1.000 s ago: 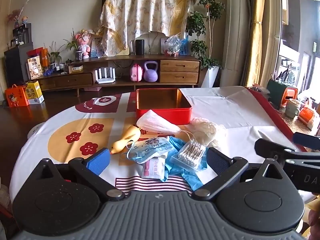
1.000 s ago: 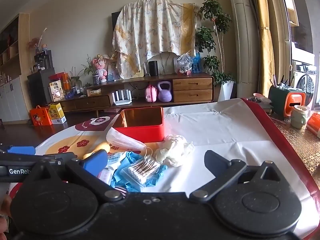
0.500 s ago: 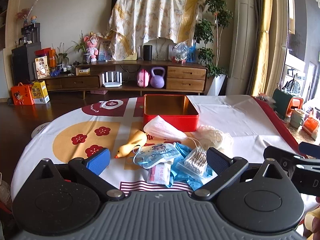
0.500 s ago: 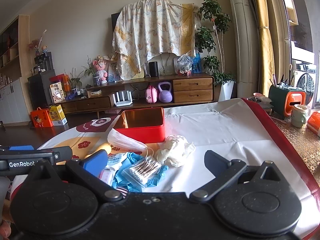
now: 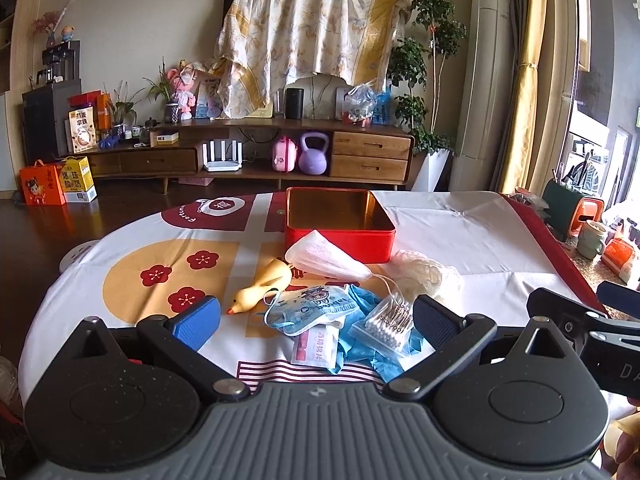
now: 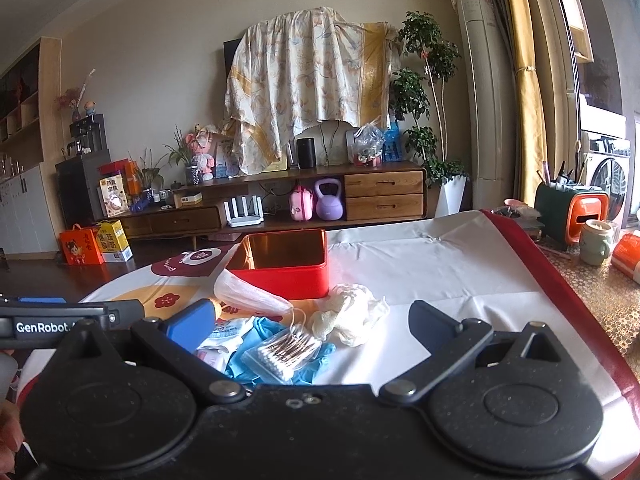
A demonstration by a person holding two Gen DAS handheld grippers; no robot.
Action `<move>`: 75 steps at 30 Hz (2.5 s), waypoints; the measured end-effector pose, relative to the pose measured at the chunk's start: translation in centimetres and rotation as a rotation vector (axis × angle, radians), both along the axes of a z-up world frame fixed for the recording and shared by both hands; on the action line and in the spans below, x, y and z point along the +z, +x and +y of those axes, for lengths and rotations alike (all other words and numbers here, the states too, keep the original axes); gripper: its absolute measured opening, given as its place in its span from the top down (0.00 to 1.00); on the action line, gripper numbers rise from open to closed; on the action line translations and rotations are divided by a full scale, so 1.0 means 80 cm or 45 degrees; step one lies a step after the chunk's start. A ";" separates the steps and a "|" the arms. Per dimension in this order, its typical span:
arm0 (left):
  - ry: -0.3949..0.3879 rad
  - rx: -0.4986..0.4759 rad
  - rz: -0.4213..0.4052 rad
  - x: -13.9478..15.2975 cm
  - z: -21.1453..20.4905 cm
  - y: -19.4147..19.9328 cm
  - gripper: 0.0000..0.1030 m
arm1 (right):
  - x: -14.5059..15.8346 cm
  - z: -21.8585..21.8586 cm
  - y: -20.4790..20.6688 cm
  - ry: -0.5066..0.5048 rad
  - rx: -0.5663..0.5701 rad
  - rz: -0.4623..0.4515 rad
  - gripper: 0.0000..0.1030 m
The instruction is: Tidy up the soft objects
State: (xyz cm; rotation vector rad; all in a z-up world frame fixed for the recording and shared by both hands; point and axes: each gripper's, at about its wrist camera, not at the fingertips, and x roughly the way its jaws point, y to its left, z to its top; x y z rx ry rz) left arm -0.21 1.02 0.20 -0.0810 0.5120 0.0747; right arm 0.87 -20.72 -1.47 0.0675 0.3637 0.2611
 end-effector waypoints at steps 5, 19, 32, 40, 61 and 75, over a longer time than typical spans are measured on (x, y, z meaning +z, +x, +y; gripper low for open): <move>-0.005 0.002 -0.005 0.001 0.001 0.000 0.00 | 0.002 -0.001 0.001 0.016 -0.007 0.006 0.00; 0.011 -0.012 -0.025 0.003 0.003 -0.003 0.00 | 0.003 -0.003 0.008 0.038 0.007 0.058 0.00; 0.016 -0.030 -0.038 0.004 0.005 -0.002 0.00 | -0.001 -0.004 0.015 0.100 0.014 0.086 0.00; 0.020 -0.024 -0.053 0.002 0.010 0.008 0.00 | 0.000 -0.004 0.031 0.167 0.062 0.122 0.00; 0.009 -0.024 0.081 -0.043 0.026 0.065 0.00 | -0.034 0.004 0.086 -0.004 0.073 0.198 0.00; 0.037 0.003 0.110 -0.052 0.034 0.150 0.00 | -0.044 0.013 0.172 -0.170 0.160 0.218 0.02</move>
